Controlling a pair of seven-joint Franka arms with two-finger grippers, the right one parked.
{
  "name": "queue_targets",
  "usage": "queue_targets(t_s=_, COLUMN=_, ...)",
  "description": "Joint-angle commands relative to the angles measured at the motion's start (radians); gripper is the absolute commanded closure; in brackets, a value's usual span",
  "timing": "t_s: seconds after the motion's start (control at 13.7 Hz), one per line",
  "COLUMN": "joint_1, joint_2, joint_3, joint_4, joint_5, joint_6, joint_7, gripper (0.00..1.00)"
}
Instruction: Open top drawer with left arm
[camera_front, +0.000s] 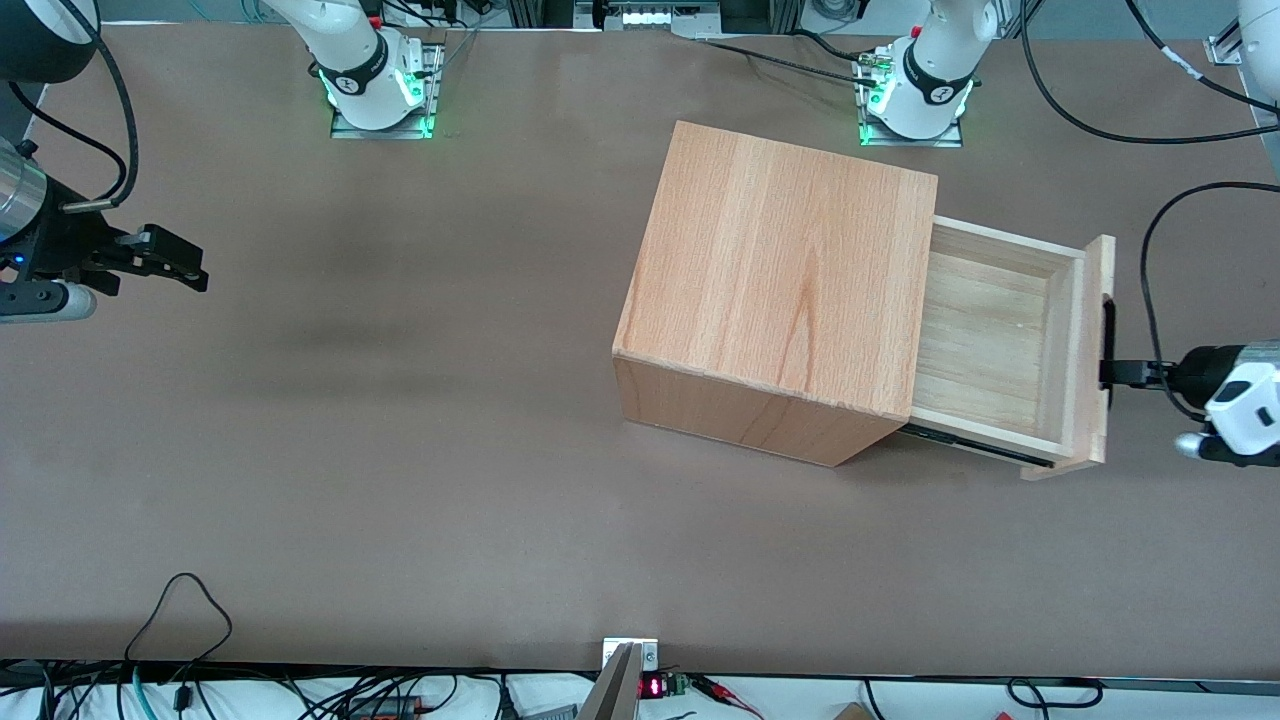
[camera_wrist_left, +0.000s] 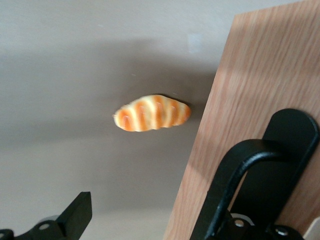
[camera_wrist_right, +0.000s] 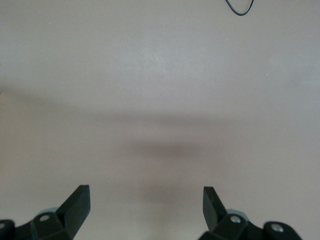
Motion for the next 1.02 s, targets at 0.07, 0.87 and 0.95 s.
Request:
queue_targets(t_s=0.07, joint_1=0.012, joint_2=0.078, joint_3=-0.001, joint_4=0.067, joint_5=0.054, joint_6=0.102, joint_7=-0.029, gripper=0.0)
queue_targets(t_s=0.87, joint_1=0.041, joint_2=0.081, joint_3=-0.017, joint_4=0.079, joint_5=-0.05, joint_6=0.059, joint_7=-0.034, gripper=0.0)
queue_targets(t_s=0.95, joint_1=0.045, joint_2=0.081, joint_3=-0.017, joint_4=0.079, joint_5=-0.067, joint_6=0.057, joint_7=-0.031, gripper=0.0)
